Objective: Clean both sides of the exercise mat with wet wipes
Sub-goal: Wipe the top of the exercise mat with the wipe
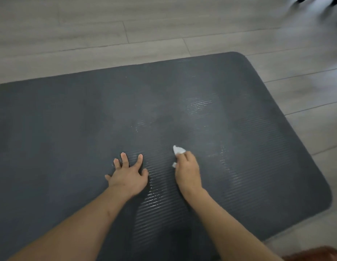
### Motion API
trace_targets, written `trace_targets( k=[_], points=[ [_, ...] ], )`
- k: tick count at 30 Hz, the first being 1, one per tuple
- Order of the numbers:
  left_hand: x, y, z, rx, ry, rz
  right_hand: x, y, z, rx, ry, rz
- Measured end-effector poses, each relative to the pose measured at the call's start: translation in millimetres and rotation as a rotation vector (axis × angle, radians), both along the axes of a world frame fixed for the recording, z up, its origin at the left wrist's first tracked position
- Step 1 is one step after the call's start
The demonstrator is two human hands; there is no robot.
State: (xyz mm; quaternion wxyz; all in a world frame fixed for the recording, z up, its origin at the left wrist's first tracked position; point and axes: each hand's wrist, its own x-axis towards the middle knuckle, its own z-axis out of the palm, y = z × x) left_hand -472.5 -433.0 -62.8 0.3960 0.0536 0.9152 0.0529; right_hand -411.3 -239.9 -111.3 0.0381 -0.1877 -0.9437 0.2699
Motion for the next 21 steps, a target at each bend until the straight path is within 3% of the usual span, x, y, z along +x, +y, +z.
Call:
trace_targets(
  k=[3,5,8,11,13,15,17,19,21],
  points=[
    [2,2,-2,0.002,0.030,0.001,7,2,2,0.106,0.067,0.484],
    [7,1,-7,-0.010,0.072,-0.017,-2,60,5,0.181,0.048,0.400],
    [17,3,-16,-0.010,0.141,-0.013,-5,162,9,0.244,-0.022,-0.047],
    [23,6,-20,0.002,0.187,0.025,-5,156,7,0.238,0.010,-0.246],
    [27,7,-20,0.031,0.175,0.059,-2,89,2,0.113,0.010,-0.164],
    [31,5,-18,0.048,0.181,0.068,12,21,-2,0.062,0.075,0.177],
    [39,1,-15,0.037,0.223,0.026,22,11,-3,0.103,0.098,0.544],
    [51,1,-11,0.028,0.296,-0.042,12,65,2,0.125,0.090,0.551],
    [59,6,-6,0.045,0.319,-0.065,8,132,9,0.111,-0.026,0.244]
  ],
)
